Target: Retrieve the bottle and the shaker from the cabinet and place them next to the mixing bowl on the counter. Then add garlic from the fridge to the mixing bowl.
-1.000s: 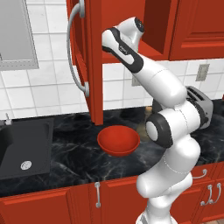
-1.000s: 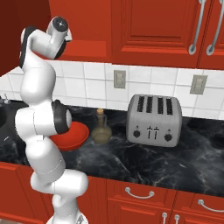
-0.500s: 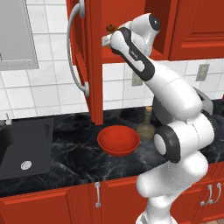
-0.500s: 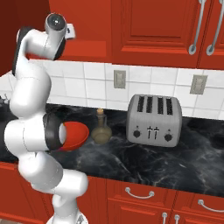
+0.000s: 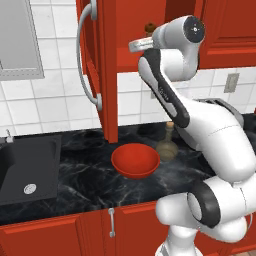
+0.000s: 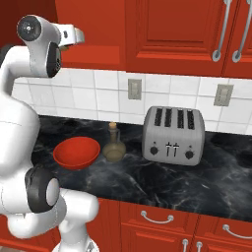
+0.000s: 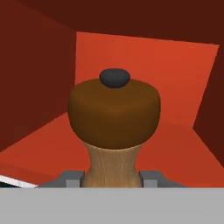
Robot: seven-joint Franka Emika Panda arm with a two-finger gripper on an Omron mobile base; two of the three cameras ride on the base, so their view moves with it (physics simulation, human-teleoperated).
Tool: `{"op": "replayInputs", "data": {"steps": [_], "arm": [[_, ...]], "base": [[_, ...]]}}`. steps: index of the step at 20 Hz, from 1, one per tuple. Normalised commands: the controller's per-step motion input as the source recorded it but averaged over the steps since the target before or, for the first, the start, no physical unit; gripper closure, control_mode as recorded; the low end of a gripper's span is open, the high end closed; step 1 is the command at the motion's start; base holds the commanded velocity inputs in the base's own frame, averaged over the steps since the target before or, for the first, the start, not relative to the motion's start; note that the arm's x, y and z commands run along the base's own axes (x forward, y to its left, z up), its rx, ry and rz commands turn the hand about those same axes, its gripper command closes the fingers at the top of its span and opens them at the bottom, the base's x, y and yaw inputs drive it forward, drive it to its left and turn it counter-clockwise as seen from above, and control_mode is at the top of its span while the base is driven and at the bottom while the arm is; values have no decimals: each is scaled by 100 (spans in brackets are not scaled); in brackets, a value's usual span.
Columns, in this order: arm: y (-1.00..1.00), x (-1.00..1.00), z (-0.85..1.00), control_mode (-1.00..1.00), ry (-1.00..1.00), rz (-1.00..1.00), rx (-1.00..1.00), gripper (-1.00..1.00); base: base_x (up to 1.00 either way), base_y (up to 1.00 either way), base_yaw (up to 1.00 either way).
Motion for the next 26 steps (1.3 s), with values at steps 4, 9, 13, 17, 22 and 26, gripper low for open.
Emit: {"op": "replayInputs", "data": {"steps": [4, 9, 13, 17, 22, 26], "arm": [[-85, -100, 0, -100, -6, -30, 1, 100], [-77, -100, -14, -100, -10, -14, 9, 100], [-69, -100, -12, -100, -22, 0, 9, 100], [-41, -100, 0, -100, -2, 8, 1, 100], [-19, -82, -2, -100, 16, 24, 0, 100], [-2, -26, -31, -100, 14, 19, -3, 100]], "base": [[0, 0, 0], [0, 0, 0], [0, 0, 0], [0, 0, 0], [0, 0, 0], [0, 0, 0]]}}
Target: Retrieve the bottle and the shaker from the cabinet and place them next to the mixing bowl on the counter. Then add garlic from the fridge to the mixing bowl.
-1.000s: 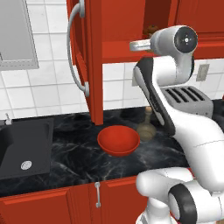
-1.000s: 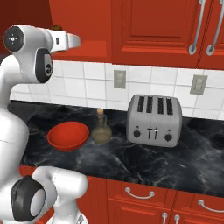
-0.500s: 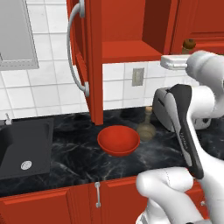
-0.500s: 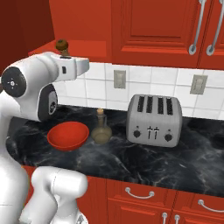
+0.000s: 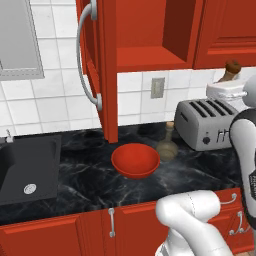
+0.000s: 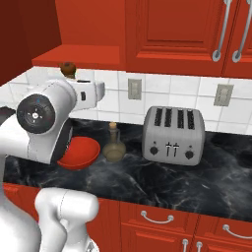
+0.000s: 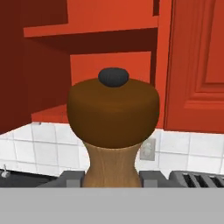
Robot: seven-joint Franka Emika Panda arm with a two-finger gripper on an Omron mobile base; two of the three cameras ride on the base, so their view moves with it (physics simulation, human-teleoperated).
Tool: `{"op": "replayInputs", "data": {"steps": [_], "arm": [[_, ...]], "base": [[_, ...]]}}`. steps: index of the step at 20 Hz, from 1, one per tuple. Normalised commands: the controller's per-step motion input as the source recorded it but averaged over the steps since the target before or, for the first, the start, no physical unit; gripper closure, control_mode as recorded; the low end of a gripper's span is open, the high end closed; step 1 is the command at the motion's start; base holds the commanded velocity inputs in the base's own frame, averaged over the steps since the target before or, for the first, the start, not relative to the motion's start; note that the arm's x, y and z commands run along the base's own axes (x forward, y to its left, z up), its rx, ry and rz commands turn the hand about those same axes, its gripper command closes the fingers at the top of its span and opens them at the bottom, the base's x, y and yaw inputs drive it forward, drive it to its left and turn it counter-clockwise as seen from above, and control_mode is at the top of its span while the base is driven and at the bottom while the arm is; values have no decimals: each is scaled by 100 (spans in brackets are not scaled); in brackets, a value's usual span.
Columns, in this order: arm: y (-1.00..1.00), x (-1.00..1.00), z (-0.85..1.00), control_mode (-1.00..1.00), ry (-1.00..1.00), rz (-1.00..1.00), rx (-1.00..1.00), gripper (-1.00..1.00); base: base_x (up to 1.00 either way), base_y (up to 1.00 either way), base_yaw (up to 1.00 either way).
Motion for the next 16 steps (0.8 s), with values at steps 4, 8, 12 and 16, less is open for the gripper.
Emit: {"op": "replayInputs", "data": {"steps": [4, 8, 12, 16], "arm": [[-18, -6, -67, -100, 1, 13, -10, 100], [-34, -7, -90, -100, 0, 21, -9, 100], [-52, 14, -81, -100, 2, 26, -2, 100], [-36, 15, -100, -100, 8, 22, -2, 100]], "base": [[0, 0, 0], [0, 0, 0], [0, 0, 0], [0, 0, 0]]}}
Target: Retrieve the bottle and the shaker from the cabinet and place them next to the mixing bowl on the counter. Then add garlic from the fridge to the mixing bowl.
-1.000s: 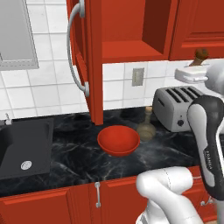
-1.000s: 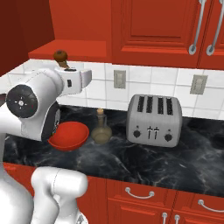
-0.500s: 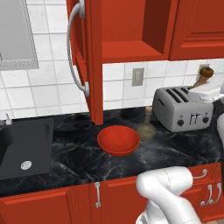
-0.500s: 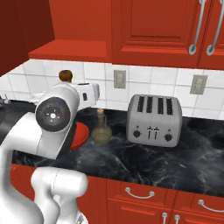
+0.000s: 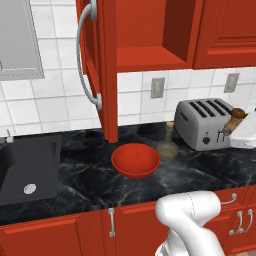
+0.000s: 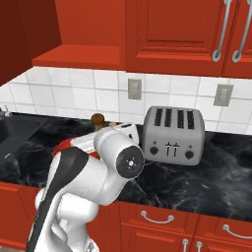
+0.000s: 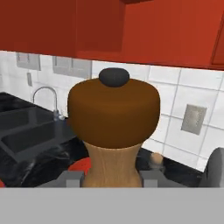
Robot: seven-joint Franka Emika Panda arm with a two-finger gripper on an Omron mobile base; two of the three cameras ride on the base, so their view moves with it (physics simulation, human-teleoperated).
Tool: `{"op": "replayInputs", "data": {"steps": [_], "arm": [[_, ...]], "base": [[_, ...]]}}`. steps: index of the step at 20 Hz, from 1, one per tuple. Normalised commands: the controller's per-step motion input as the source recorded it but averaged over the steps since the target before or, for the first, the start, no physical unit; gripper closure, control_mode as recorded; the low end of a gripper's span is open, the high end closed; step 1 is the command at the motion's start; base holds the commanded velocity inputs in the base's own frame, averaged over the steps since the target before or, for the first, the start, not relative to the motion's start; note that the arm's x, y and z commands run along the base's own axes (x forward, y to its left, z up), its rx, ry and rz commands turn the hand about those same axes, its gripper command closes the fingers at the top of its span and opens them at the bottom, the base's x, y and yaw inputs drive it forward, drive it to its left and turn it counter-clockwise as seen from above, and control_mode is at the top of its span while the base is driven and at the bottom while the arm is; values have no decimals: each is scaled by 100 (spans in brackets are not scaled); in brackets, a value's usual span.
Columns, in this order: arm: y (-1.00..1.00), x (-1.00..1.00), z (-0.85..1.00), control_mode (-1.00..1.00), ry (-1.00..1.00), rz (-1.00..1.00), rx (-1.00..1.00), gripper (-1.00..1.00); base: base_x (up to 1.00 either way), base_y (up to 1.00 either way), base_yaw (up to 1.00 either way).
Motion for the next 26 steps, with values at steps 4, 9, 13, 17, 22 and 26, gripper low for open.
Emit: {"op": "replayInputs", "data": {"steps": [4, 9, 13, 17, 22, 26], "arm": [[-19, 37, -100, -100, 11, 25, -2, 100], [-6, 64, -100, -100, 14, 26, -2, 100], [2, 39, -94, -100, 1, 28, 0, 100], [9, 20, -62, -100, 0, 33, 0, 100], [35, 27, -45, -100, 0, 22, 0, 100], [29, 34, -39, -100, -4, 6, 0, 100]], "base": [[0, 0, 0], [0, 0, 0], [0, 0, 0], [0, 0, 0], [0, 0, 0], [0, 0, 0]]}}
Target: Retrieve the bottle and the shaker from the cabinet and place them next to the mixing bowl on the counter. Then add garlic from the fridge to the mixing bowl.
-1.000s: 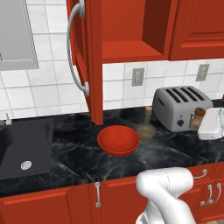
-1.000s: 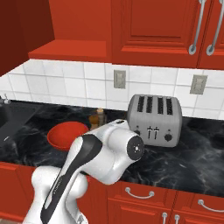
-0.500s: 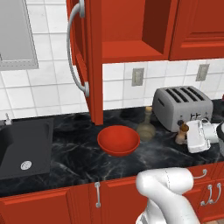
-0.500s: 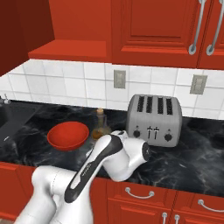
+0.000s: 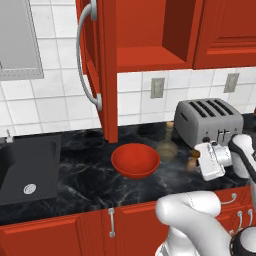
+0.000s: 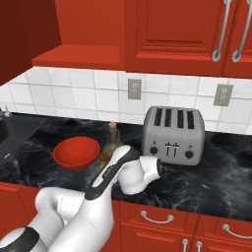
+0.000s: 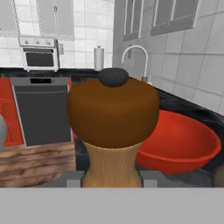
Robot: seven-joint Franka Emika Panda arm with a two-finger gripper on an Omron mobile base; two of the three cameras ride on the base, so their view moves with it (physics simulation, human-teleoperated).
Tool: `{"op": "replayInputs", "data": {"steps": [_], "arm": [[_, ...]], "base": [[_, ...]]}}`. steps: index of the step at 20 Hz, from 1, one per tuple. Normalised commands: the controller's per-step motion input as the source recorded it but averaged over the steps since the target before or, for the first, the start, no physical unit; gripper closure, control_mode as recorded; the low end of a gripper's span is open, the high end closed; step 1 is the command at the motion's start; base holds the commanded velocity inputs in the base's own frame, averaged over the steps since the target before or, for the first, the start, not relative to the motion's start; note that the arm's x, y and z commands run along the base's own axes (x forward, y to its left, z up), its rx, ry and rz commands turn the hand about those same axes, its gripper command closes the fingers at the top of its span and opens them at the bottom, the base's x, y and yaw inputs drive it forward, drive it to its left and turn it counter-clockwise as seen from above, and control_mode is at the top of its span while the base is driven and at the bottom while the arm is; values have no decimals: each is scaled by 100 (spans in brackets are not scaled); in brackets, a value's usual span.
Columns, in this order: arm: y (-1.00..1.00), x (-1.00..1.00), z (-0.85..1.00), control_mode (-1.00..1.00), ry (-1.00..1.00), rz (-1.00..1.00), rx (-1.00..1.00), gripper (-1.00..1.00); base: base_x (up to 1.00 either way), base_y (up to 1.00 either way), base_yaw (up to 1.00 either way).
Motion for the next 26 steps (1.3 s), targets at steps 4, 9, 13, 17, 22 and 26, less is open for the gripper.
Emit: {"op": "replayInputs", "data": {"steps": [4, 9, 13, 17, 22, 26], "arm": [[0, 21, -54, -100, -9, -1, 0, 100], [7, 11, -33, -100, 0, 0, 0, 100], [21, 20, -20, -100, -2, 0, 0, 100], [16, 25, -19, -100, -1, 0, 0, 100], [4, 26, -36, -100, 0, -1, -1, 100], [0, 27, -32, -100, 0, -1, 0, 100]], "base": [[0, 0, 0], [0, 0, 0], [0, 0, 0], [0, 0, 0], [0, 0, 0], [0, 0, 0]]}}
